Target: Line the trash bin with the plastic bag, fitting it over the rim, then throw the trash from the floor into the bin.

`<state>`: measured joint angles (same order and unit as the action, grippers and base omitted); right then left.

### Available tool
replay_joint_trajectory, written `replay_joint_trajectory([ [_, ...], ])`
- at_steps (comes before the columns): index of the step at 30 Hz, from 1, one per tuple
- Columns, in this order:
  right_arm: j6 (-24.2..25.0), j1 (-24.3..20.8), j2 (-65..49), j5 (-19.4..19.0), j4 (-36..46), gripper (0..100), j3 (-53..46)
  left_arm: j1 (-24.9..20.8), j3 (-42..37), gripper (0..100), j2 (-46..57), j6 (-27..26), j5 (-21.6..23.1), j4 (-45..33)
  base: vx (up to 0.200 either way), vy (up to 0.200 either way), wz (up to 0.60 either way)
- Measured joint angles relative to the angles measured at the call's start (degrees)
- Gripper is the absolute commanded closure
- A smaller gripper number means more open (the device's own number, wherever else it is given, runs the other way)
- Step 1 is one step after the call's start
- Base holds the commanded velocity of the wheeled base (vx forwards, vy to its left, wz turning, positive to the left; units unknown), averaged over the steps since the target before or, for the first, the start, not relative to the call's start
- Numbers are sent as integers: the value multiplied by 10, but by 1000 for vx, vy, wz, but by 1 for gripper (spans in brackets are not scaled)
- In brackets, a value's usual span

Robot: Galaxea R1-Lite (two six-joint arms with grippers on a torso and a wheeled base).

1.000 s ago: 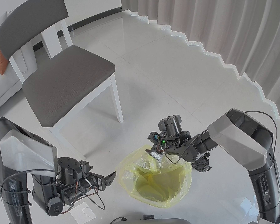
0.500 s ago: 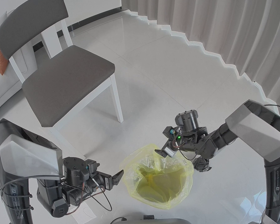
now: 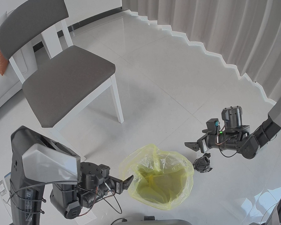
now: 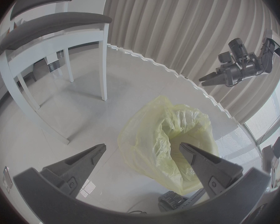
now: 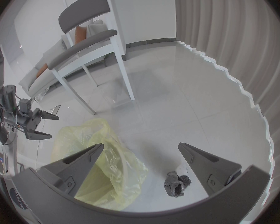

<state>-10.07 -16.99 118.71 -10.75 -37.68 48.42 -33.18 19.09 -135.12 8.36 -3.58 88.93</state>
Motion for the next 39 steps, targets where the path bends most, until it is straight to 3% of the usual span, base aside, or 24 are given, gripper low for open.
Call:
replay_joint_trajectory([
  [8, 1, 37, -18, -21, -86, 0, -98, 13, 73, 0, -59, -15, 1, 0, 0, 0, 0],
  [19, -7, 28, 35, -59, -260, 0, -231, 27, 81, 0, -65, -8, 1, 0, 0, 0, 0],
  [39, -30, 38, 163, -60, -307, 0, -226, 27, 88, 0, -59, -7, 1, 0, 0, 0, 0],
])
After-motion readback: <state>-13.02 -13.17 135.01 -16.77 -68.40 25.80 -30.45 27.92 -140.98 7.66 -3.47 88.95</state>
